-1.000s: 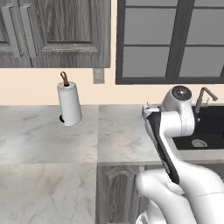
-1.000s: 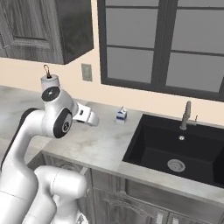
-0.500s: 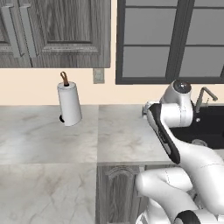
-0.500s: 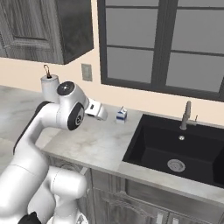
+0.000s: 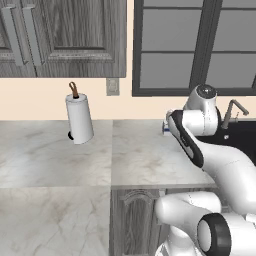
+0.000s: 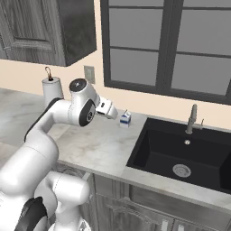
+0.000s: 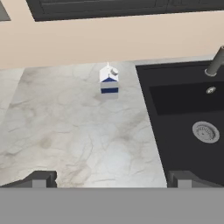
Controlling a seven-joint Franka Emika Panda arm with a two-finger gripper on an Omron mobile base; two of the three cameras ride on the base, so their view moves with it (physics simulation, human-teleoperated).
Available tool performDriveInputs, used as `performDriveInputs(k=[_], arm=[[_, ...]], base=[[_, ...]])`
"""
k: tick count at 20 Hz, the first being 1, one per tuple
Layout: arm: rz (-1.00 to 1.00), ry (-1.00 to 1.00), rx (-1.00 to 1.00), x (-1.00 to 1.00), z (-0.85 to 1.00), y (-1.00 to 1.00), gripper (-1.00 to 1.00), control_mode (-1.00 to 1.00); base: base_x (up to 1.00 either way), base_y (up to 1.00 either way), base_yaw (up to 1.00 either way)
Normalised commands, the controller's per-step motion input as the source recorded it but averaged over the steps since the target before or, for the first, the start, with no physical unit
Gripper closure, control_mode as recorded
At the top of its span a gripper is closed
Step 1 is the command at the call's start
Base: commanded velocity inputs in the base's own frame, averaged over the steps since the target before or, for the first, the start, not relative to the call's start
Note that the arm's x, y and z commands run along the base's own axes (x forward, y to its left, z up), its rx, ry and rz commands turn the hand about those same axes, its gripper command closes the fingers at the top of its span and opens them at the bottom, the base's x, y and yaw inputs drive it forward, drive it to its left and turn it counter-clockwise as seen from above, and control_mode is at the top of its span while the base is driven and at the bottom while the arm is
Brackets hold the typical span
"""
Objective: Gather the eggs and milk located in the vicinity of the sink area and place them right next to the bowl.
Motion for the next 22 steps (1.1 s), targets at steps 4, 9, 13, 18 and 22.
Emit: performDriveInputs(k=[4, 9, 13, 18, 22], arm=[[-0.05, 0.02, 0.00, 0.24, 0.00, -0.16, -1.00, -1.00], [-0.02, 0.00, 0.00, 0.25, -0.05, -0.11, -1.00, -1.00], [0.00, 0.00, 0.00, 0.23, -0.08, -0.11, -1.00, -1.00], [0.00, 0.00, 0.00, 0.21, -0.16, -0.05, -1.00, -1.00], [0.00, 0.02, 0.00, 0.17, -0.19, 0.00, -1.00, -1.00]], base=[[0.00, 0.00, 0.00], [0.00, 0.00, 0.00], [0.00, 0.00, 0.00], [0.00, 0.00, 0.00], [0.00, 0.00, 0.00]])
